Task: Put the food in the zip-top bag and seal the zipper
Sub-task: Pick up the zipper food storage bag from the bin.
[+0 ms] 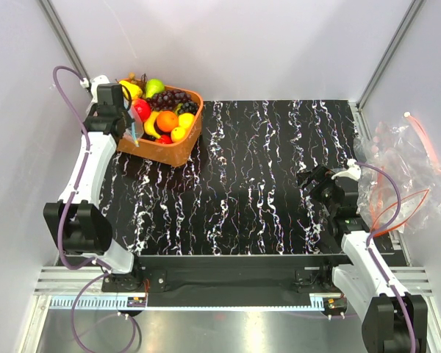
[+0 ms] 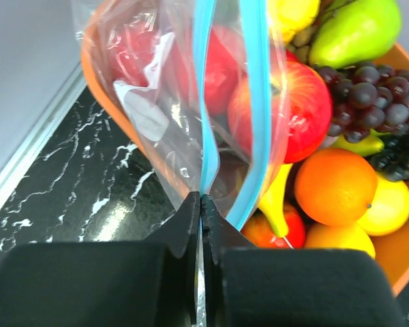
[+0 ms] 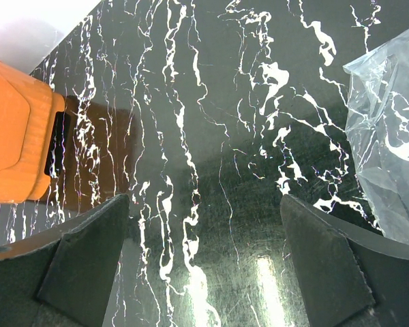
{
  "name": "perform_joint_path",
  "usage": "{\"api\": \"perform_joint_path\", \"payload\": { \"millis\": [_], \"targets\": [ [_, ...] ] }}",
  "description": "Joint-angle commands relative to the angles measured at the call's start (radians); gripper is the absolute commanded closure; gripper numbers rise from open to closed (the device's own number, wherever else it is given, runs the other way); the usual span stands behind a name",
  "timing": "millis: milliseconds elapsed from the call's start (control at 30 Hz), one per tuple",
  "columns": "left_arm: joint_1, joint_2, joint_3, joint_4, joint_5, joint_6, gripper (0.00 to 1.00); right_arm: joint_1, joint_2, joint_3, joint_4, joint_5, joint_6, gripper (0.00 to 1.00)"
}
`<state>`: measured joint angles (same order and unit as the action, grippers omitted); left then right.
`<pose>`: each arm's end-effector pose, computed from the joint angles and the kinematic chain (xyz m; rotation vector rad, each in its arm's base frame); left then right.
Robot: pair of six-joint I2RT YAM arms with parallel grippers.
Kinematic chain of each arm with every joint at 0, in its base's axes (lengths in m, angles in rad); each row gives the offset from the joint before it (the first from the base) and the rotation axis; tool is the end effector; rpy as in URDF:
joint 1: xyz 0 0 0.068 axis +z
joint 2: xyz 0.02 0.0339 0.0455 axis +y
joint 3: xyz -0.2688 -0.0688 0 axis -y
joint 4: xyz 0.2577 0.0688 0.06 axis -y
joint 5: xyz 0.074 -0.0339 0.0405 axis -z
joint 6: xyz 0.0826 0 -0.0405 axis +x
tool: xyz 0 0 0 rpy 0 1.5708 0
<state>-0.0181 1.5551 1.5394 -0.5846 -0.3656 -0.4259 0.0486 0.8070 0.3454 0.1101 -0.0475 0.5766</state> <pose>0.3996 0.0223 0.3528 -0.6315 2.0338 0.1361 0.2380 0.0155 0.1927 0.4775 1.8903 0.4628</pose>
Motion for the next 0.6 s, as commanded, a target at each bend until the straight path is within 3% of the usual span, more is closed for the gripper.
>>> {"api": "perform_joint_path", "payload": {
  "millis": [0, 233, 433, 567],
  "targets": [
    [0.013, -0.041, 0.065, -0.001, -0.061, 0.044, 1.00, 0.004, -0.011, -0.002, 0.046, -0.020, -0.008, 0.01],
    [0.012, -0.214, 0.054, 0.029, 0.003, 0.082, 1.00, 0.002, -0.005, -0.002, 0.049, -0.028, -0.009, 0.00],
    [0.010, -0.363, 0.022, 0.015, 0.272, 0.050, 1.00, 0.002, 0.001, 0.003, 0.054, -0.041, -0.015, 0.01],
    [-0.009, -0.467, -0.094, 0.074, 0.499, -0.022, 1.00, 0.002, 0.003, 0.003, 0.071, -0.086, -0.030, 0.00]
  ]
}}
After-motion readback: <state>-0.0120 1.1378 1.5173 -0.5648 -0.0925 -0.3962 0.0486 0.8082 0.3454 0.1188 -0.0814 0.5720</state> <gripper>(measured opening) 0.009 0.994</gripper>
